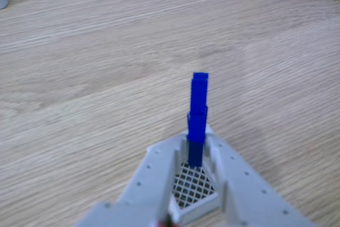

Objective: Grasp a peg and put it in the crate.

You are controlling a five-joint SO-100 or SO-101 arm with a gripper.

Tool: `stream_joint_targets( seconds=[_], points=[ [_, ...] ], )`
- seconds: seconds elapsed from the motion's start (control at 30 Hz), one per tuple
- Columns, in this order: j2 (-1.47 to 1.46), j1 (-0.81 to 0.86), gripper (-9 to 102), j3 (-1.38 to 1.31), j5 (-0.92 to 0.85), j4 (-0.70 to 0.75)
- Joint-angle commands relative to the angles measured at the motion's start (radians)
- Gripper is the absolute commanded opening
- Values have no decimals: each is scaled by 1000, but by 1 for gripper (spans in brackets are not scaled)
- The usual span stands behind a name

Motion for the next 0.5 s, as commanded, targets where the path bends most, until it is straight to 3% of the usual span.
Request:
stream_joint_targets(
  seconds=[0.0, 0.47],
  points=[
    [31, 20, 9, -75, -5, -35],
    [51, 25, 13, -87, -18, -23]
  ],
)
